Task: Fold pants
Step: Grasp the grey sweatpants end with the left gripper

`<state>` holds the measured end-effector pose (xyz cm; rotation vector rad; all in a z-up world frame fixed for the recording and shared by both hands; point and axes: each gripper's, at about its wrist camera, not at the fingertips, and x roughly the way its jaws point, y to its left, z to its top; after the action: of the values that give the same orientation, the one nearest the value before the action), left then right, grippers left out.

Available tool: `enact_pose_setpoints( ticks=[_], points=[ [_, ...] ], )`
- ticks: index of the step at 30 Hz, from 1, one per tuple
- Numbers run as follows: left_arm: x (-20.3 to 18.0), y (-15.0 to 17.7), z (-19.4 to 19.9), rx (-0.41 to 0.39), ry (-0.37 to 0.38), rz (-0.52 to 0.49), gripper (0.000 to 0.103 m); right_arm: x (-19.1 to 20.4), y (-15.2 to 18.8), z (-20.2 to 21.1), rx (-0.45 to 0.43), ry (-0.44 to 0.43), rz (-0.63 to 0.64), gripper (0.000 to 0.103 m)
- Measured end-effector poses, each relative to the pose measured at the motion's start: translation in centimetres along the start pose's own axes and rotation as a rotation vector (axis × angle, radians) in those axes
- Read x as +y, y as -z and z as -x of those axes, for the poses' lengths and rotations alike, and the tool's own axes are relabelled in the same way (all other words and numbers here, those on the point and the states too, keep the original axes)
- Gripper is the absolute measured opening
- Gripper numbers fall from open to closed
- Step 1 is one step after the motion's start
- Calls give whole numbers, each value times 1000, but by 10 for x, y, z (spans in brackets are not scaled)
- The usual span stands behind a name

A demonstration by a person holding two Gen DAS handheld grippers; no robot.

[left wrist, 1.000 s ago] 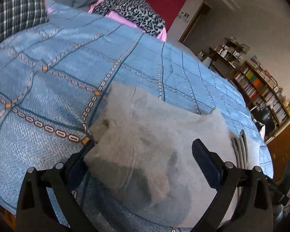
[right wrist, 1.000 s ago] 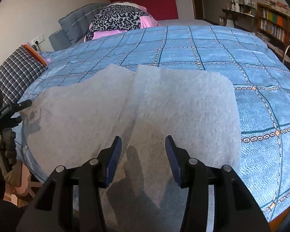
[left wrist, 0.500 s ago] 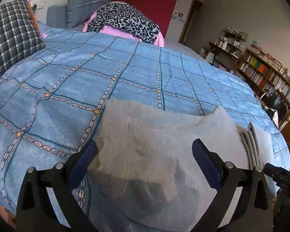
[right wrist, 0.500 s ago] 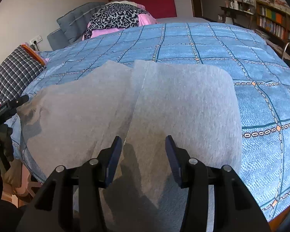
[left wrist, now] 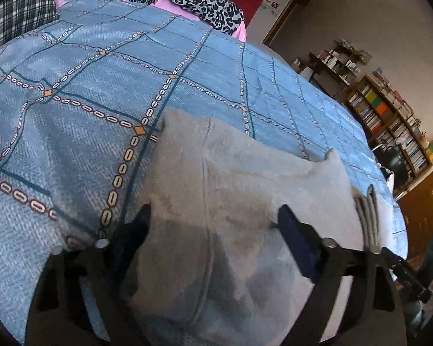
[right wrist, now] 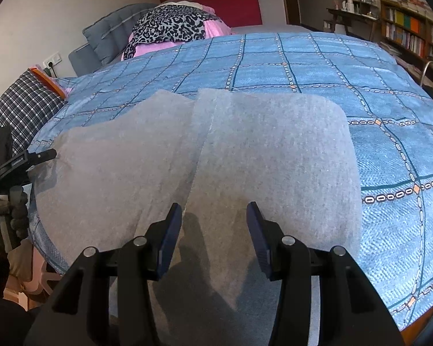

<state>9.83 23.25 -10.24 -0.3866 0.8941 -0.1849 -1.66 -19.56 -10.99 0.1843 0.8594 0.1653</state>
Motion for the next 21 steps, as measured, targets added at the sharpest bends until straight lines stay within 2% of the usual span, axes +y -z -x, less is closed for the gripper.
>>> enact_pose_setpoints(
  ticks=[2, 5, 8, 10, 12, 13, 17, 21],
  points=[
    [0, -2, 5, -10, 27, 15, 75, 2, 0, -1, 0, -4, 3, 47],
    [-5, -3, 11, -46, 56, 5, 74, 1, 0, 0, -1, -6, 1, 47],
    [-12, -4, 1, -46, -5, -35, 74, 0, 0, 0, -3, -5, -6, 47],
    [-8, -7, -14, -6, -43, -22, 74, -1, 1, 1, -6, -6, -8, 47],
    [-3, -8, -17, -3, -30, 17, 74, -1, 1, 3, -10, -5, -10, 47],
    [-3, -10, -16, -2, -19, 31, 69, -2, 2, 4, -12, -4, -11, 47],
    [-8, -17, -4, -17, 27, 47, 29, -6, 2, 6, -23, -4, -32, 47],
    [-37, -19, 19, -80, 59, -2, 26, -8, 2, 8, -38, -11, -47, 47]
  ],
)
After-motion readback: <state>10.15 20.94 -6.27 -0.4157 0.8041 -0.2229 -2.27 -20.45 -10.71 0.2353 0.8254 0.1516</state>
